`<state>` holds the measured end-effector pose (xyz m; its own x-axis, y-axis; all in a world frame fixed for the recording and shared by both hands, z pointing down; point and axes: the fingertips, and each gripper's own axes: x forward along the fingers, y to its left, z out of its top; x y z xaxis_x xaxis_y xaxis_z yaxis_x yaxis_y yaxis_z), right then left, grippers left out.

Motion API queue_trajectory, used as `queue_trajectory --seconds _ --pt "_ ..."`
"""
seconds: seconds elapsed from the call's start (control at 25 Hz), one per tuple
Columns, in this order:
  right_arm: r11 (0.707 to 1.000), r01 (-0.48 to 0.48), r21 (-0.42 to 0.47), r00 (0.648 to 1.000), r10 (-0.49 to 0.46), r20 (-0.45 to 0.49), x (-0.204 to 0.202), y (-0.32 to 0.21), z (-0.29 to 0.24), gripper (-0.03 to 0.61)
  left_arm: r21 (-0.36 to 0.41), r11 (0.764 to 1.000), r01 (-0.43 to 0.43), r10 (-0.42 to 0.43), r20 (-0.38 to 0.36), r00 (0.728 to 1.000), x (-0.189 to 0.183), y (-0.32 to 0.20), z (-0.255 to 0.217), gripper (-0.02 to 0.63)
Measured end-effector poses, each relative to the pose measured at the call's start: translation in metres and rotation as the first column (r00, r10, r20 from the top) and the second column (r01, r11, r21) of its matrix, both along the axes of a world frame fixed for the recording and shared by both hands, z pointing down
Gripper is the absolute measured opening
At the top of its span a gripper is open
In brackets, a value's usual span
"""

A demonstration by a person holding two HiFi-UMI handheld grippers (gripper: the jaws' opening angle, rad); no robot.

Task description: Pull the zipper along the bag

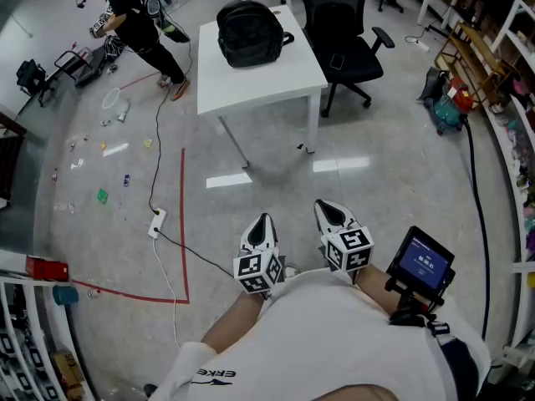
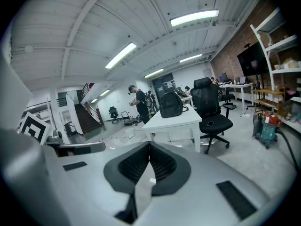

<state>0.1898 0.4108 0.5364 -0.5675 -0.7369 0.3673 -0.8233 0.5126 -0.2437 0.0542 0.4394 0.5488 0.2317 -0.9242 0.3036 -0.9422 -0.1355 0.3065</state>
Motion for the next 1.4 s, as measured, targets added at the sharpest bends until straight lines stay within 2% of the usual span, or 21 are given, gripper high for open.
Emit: queue_trajectory --seconds 0.24,0.56,1.0,1.4 --pt "0.998 -0.048 0.040 0.998 0.049 -0.027 -0.008 -0.006 -0.004 0.005 0.035 0.999 -0.009 0.009 0.009 1.000 -0.019 -0.006 -0.003 0.003" --pt "0.995 -0.076 0.058 0.997 0.077 -0.020 -0.002 -0.034 -0.014 0.005 0.036 0.999 -0.021 0.021 0.003 1.000 -0.017 -0.029 -0.004 0.003" --pt "0.997 -0.039 0.065 0.999 0.039 0.009 0.012 -0.125 -0.015 0.003 0.051 0.999 0.006 -0.008 0.031 0.999 -0.002 -0.117 -0.012 0.003" --pt "0.998 0.019 0.067 1.000 -0.020 0.007 0.042 -0.201 -0.013 0.005 0.079 0.995 0.063 -0.065 0.026 0.998 0.033 -0.193 -0.018 0.003"
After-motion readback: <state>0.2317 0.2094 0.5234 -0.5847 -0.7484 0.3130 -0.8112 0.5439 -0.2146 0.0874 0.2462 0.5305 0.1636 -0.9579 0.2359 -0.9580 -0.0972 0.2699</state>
